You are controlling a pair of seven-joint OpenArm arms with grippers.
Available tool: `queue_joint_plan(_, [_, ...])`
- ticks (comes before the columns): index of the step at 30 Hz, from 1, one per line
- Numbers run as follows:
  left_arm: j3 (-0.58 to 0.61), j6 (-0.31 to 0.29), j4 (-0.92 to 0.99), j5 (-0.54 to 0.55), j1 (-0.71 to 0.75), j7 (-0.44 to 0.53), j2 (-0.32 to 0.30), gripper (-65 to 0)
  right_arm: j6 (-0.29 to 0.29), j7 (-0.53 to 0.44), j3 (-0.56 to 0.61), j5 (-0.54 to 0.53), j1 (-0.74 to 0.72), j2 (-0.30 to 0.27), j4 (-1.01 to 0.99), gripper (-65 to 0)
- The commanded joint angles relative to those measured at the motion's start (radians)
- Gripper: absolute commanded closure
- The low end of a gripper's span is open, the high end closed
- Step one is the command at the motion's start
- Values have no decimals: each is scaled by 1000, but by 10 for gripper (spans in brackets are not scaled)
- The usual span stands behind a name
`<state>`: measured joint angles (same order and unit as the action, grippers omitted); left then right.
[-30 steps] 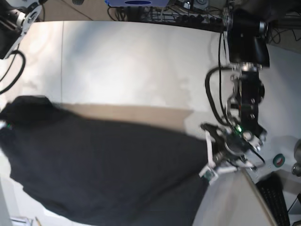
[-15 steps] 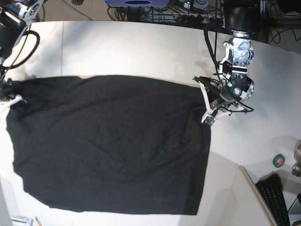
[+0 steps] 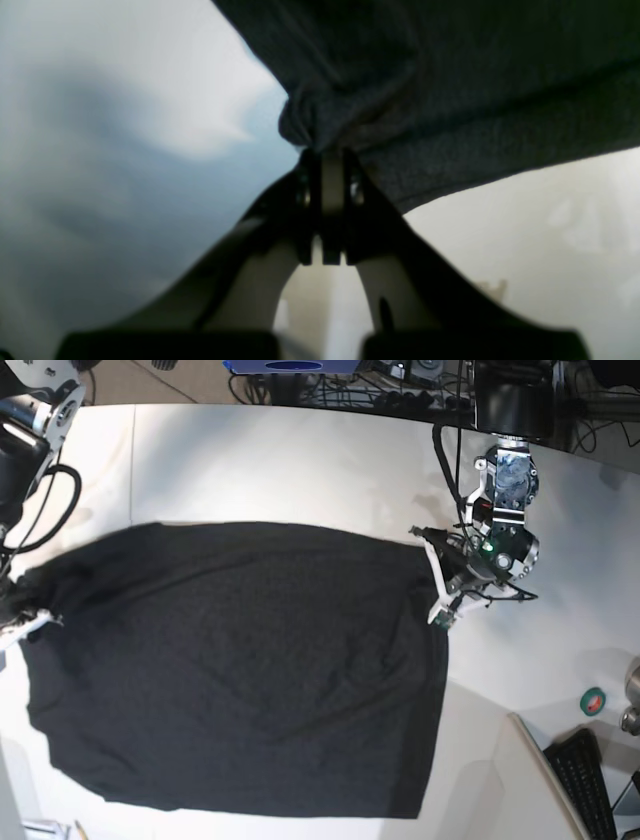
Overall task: Layout the t-shirt on the table in an organized manner, then fold the t-shirt properly
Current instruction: 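Lower the shirt flat onto the table with both grippers, then pull the shirt edge apart with both grippers to smooth it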
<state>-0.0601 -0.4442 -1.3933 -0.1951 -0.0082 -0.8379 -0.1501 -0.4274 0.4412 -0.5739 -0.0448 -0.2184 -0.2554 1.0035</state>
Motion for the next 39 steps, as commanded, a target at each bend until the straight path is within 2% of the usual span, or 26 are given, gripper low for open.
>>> queue_joint_plan(1, [-4,6,-8,1,-16,9,-6,0,2,-11,-2,0,-20,-22,-8,0])
queue_joint_plan(5, [-5,6,-5,-1,-2,9,-7,0,2,-11,1,1,-59,-28,-79,0])
queue_joint_plan(6, [-5,6,-8,-1,0,7,-7,0,2,-11,4,1,-62,-34,-85,-30])
queue_joint_plan(9, [-20,6,-13,3,6,-19,-7,0,2,-11,-1,1,-59,-48,-77,-293])
queue_joint_plan(10, [-39,6,-22,4,7,-36,-6,-18,2,-11,-2,0,-55,-49,-65,-333])
queue_joint_plan(13, [-128,5,-73,4,34,-65,-3,-234,2,-14,-42,-2,23,-48,47,-320])
queue_joint_plan(16, [-203,5,-163,32,81,-68,7,-392,2,-14,-116,-4,90,-17,165,-315])
queue_joint_plan(18, [-248,5,-223,112,119,-70,7,-472,2,-12,-150,-4,132,-2,220,-315])
queue_joint_plan(21, [-344,5,-298,277,196,-70,8,-525,0,-12,-168,-4,184,23,272,-311])
queue_joint_plan(26, [-501,5,-315,530,307,-70,14,-525,-3,-14,-160,-4,241,64,288,-306])
queue_joint_plan(28, [-504,5,-297,573,334,-65,13,-520,-3,-14,-160,-4,242,77,286,-302])
queue_joint_plan(29, [-504,5,-286,578,339,-65,13,-500,-3,-14,-160,-4,242,80,286,-278])
queue_joint_plan(31, [-504,5,-260,583,334,-64,14,-398,-3,-14,-160,-4,241,95,286,-173])
queue_joint_plan(33, [-504,5,-234,583,314,-62,14,-224,-3,-14,-159,-4,238,109,289,-9])
queue_joint_plan(35, [-487,5,-202,583,277,-62,14,0,-3,-14,-159,-4,233,121,288,0])
queue_joint_plan(39, [-435,8,-134,576,188,-60,14,0,-3,-14,-157,-4,210,138,282,0])
